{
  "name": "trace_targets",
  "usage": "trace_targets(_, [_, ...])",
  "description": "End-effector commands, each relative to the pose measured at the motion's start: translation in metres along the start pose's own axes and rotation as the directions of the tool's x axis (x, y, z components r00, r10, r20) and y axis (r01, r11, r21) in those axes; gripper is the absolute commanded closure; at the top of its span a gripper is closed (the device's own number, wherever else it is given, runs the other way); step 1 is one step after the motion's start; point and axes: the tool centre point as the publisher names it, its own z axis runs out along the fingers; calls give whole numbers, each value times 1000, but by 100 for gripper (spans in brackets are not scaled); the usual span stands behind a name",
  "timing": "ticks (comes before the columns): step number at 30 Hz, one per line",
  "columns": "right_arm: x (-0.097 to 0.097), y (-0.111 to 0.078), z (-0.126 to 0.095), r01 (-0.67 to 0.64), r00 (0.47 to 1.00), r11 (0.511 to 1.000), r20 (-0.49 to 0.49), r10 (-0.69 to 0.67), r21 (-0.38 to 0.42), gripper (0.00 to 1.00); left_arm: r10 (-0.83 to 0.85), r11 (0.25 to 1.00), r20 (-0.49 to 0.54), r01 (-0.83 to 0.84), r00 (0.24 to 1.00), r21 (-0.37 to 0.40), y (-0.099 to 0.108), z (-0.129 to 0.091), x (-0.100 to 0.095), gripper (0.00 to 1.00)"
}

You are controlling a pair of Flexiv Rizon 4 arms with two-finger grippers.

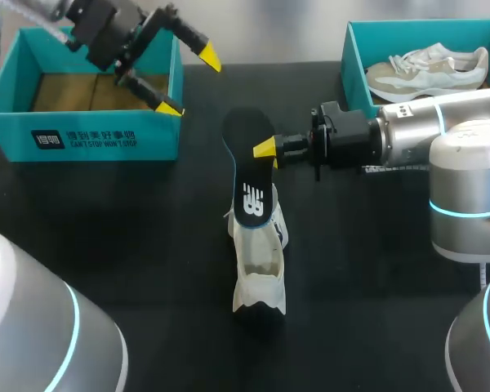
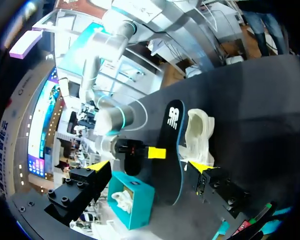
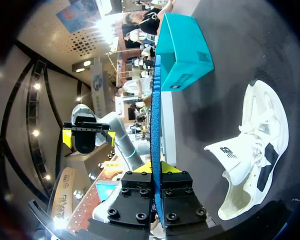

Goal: Take the shoe out of the shoebox, open the shoe tongue, remove and reinsert the insole, then place the shoe into the shoebox

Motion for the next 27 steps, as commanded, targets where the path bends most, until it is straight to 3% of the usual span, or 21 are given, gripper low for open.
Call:
trace_targets(1, [0, 0, 2, -1, 1000, 1000, 2, 1, -2, 100, 51, 998, 283, -39, 958, -50, -7, 0, 26, 0])
trace_targets(8, [0, 0, 2, -1, 1000, 1000, 2, 1, -2, 100, 83, 993, 360, -47, 929, -109, -8, -2, 46, 0])
trace_targets(13, [0, 0, 2, -1, 1000, 1000, 2, 1, -2, 100, 138, 987, 492, -76, 860, -143, -10, 7, 56, 0])
trace_targets(25, [0, 0, 2, -1, 1000, 1000, 2, 1, -2, 100, 138, 987, 492, -76, 860, -143, -10, 7, 56, 0])
trace_targets(27, [0, 0, 2, -1, 1000, 1000, 2, 1, -2, 100, 113, 985, 503, -32, 857, -168, -5, 18, 61, 0])
